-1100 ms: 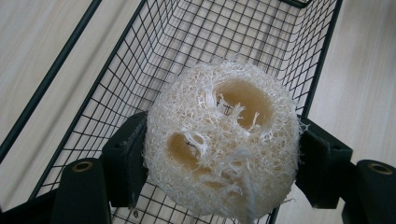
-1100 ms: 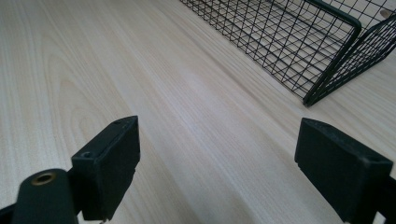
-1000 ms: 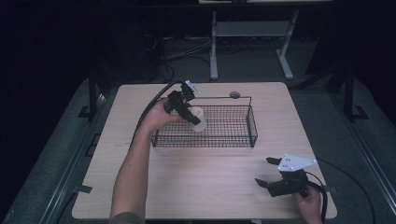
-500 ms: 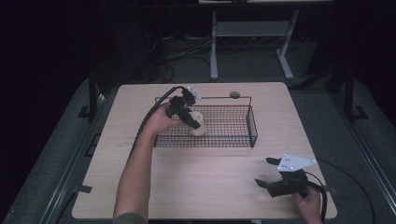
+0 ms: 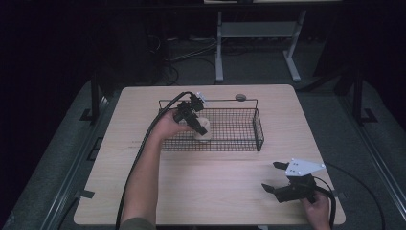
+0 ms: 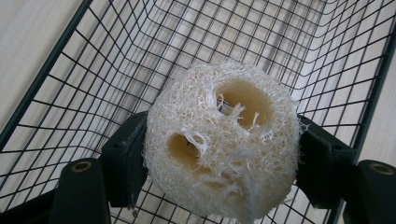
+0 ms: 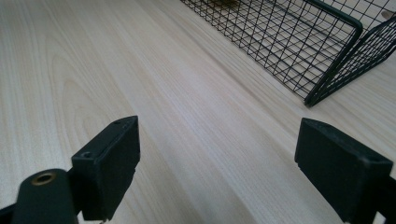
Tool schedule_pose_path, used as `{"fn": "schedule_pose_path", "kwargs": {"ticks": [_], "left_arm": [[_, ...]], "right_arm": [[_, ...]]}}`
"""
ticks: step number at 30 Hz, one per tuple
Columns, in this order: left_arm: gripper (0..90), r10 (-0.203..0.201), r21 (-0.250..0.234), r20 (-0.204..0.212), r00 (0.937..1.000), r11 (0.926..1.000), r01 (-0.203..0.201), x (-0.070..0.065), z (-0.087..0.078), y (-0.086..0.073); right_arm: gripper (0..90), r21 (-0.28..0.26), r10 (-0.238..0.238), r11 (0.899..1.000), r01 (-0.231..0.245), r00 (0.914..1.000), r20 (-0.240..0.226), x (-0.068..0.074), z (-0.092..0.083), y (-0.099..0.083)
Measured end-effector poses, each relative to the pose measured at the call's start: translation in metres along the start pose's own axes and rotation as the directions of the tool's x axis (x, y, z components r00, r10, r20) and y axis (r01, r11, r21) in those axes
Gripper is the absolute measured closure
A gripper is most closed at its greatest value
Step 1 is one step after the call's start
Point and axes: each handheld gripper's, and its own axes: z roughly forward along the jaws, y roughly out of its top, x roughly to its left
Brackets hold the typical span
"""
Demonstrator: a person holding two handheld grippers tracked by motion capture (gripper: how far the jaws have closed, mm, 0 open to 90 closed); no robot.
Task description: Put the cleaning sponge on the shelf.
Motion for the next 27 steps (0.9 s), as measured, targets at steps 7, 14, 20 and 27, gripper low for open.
{"fn": "schedule_pose_path", "kwargs": {"ticks": [7,14,20,27], "left_arm": [[27.6,0.006,0.010,0.000,1.0000,0.9999,-0.006,-0.0006,0.0025,0.0008],[27.2,0.000,0.020,-0.006,1.0000,0.9998,0.000,0.0003,0.0044,0.0005],[26.4,0.000,0.031,-0.011,0.9999,0.9995,0.001,0.0002,0.0048,0.0005],[22.8,-0.008,0.022,-0.021,0.9998,0.9997,0.009,0.0006,0.0018,-0.0002]], "right_arm": [[13.6,0.002,0.001,1.000,-0.001,1.0000,0.000,0.0003,-0.0001,0.0001],[13.6,0.000,0.001,1.000,-0.001,1.0000,-0.003,0.0002,-0.0003,0.0000],[13.5,-0.001,-0.001,1.000,0.001,1.0000,-0.002,0.0001,-0.0004,0.0000],[13.6,-0.001,0.000,1.000,0.000,1.0000,-0.002,0.0002,-0.0006,0.0000]]}}
